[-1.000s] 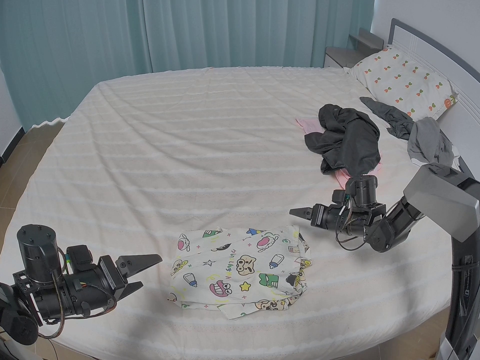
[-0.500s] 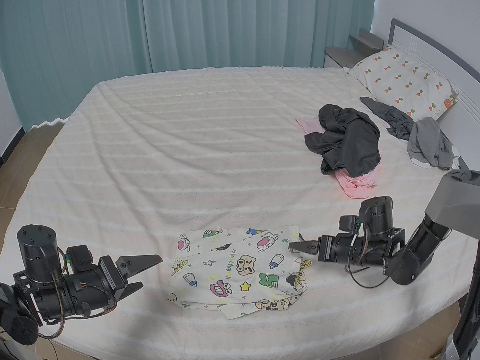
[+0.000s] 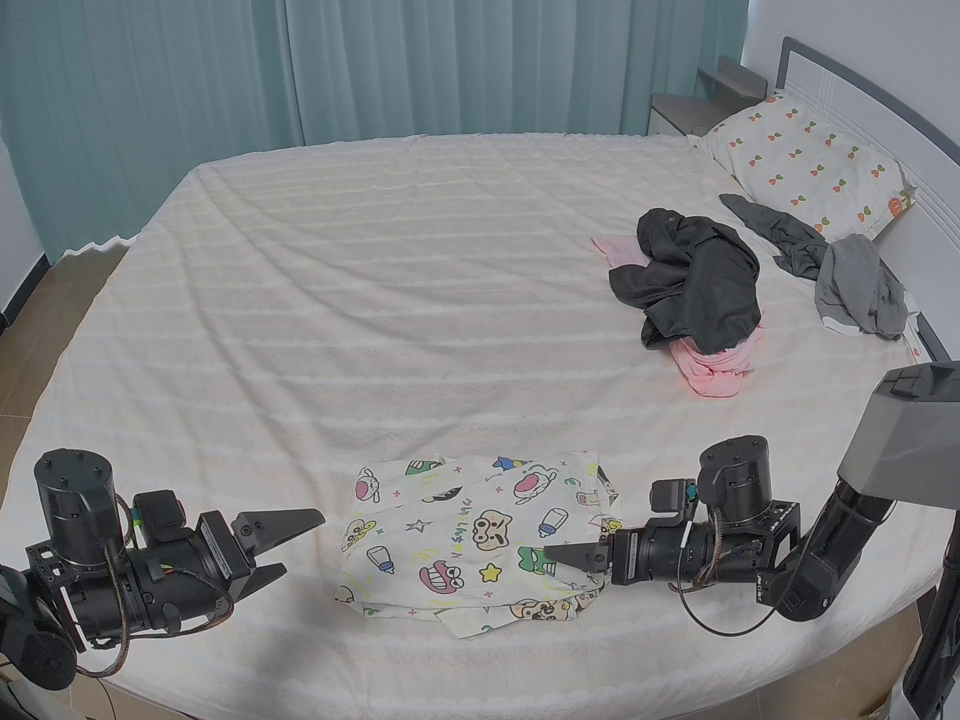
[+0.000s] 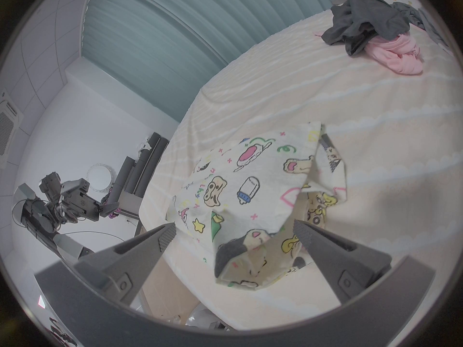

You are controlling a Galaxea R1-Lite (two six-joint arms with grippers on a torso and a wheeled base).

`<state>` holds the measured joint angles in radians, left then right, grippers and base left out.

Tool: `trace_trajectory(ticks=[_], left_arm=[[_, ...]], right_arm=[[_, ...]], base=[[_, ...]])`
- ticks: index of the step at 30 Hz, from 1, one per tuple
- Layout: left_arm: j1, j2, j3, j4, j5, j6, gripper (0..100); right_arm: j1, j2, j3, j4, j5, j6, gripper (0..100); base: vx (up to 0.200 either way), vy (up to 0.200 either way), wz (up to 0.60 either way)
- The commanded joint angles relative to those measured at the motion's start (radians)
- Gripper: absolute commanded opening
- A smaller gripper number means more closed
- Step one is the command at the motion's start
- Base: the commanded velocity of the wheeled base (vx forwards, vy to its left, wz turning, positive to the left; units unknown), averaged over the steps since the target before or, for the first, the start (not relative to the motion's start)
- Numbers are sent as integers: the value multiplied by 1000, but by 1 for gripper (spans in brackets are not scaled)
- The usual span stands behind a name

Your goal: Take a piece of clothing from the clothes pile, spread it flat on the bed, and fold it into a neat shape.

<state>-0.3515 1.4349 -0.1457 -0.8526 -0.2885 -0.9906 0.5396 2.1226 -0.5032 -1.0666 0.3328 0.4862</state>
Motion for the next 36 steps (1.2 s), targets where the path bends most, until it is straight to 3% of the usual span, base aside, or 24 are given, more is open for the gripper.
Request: trace_trajectory(ticks=[1,8,9,18,29,36], left_arm=[[0,2,0,0,0,0,100],[0,2,-2,0,0,0,100],[0,4,-2,0,0,0,100],[0,4,-2,0,0,0,100],[0,6,0,0,0,0,100],[0,7,0,0,0,0,100]], right_arm=[[13,17,-9,-1,2,0,100],[54,56,-26,7,0,-1,100],[56,63,-35,5,-1,-3,0],[31,83,-43,10,-3,-32,0],[-23,48,78,-1,3,-49,0],[-16,46,114,2,6,-51,0]], base=[[0,0,0],[0,0,0],[0,0,0],[0,0,0],[0,0,0],[0,0,0]])
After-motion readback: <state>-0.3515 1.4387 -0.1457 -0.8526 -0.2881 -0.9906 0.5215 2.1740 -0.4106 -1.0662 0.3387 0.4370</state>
